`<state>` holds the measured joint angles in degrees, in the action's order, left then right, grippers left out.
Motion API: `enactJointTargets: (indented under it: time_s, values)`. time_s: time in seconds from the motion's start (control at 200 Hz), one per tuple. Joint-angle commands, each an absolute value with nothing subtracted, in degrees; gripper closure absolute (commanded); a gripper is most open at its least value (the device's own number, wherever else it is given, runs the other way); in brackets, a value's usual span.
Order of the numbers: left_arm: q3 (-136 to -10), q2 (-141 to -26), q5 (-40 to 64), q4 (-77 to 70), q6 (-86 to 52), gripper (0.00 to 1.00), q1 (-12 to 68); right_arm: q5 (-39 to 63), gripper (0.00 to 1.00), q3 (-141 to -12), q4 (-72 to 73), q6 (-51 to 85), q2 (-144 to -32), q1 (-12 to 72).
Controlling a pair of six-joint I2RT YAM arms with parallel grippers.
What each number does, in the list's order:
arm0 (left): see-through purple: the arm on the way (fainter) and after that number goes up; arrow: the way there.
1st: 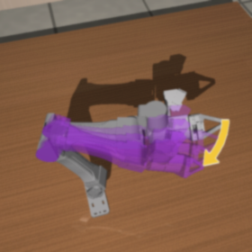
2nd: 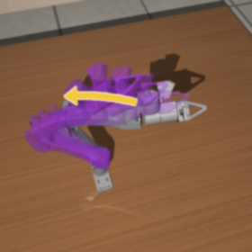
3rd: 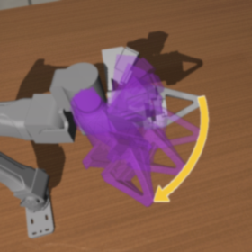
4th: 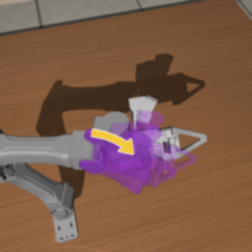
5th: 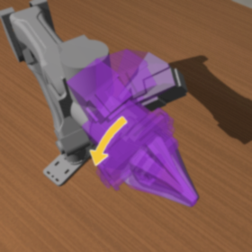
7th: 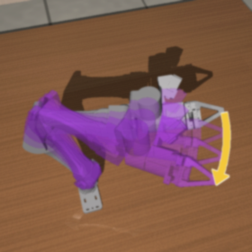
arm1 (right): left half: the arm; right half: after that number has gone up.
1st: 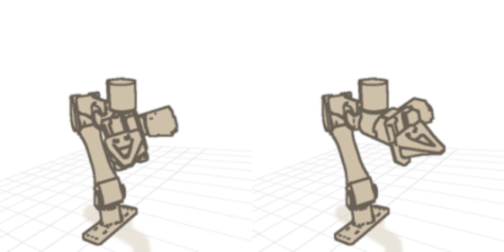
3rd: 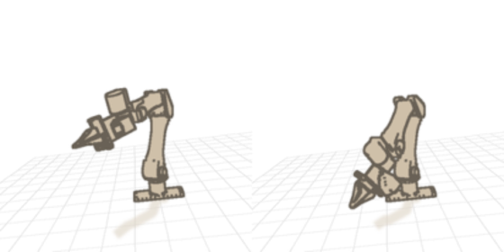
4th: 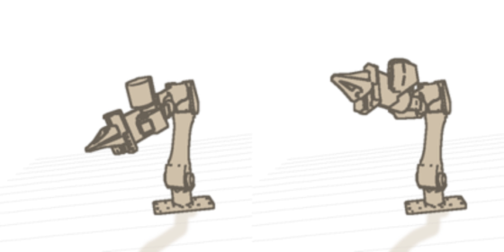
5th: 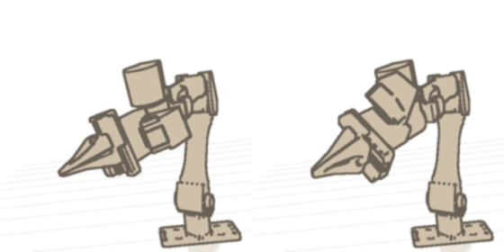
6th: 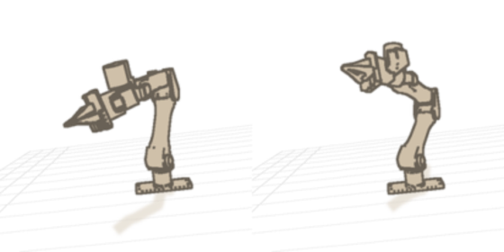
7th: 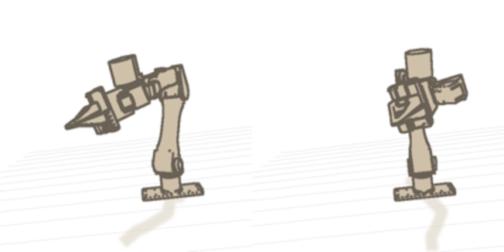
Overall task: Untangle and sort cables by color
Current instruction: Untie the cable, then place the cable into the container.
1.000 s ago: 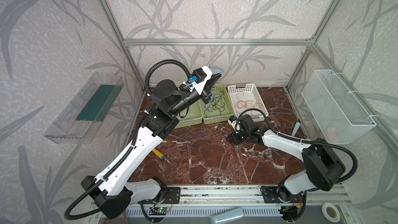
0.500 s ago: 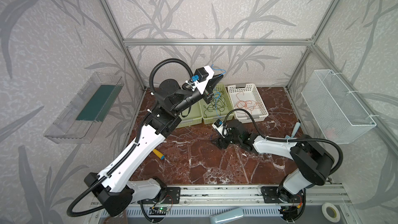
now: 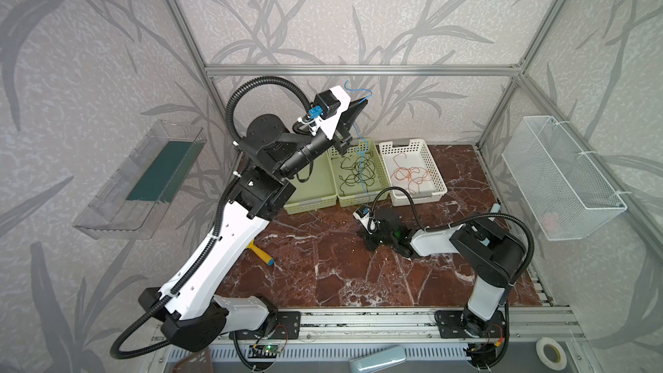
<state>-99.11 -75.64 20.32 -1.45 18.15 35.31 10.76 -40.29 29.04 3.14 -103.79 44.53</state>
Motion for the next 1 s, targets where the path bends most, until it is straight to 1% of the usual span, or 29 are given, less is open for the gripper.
enactJointTargets:
  time_s: [0.0,0.155,0.27,0.365,0.56,0.645,0.67,0.995]
  values:
    - [-103.98,-77.32,17.16,3.44,22.97,1.0,33.82,10.2,1.0,-38.37,30.12,3.21,-102.52,44.65]
    - [-110.92,-80.1,15.92,7.71,24.96,1.0,30.3,8.31,1.0,-36.31,27.49,3.57,-100.48,44.65]
    - [-116.3,-82.99,16.22,10.12,22.99,1.0,23.54,5.19,1.0,-35.23,22.87,6.27,-99.83,44.0]
    - [-121.29,-86.26,18.47,12.51,20.59,1.0,18.39,4.17,1.0,-32.98,23.49,6.2,-99.51,43.95]
    - [-125.58,-90.54,21.35,13.89,17.58,1.0,14.2,3.04,1.0,-30.38,24.6,4.04,-98.12,43.99]
    - [-124.28,-91.03,22.5,14.34,16.97,1.0,13.73,2.64,1.0,-30.76,23.7,3.46,-98.16,43.95]
    - [-123.3,-90.97,22.44,14.2,16.88,1.0,13.59,2.8,1.0,-31.25,23.05,3.24,-96.39,43.96]
    - [-103.82,-89.65,19.91,5.27,11.99,1.0,6.2,3.53,1.0,-37.34,14.55,-0.03,-90.63,43.94]
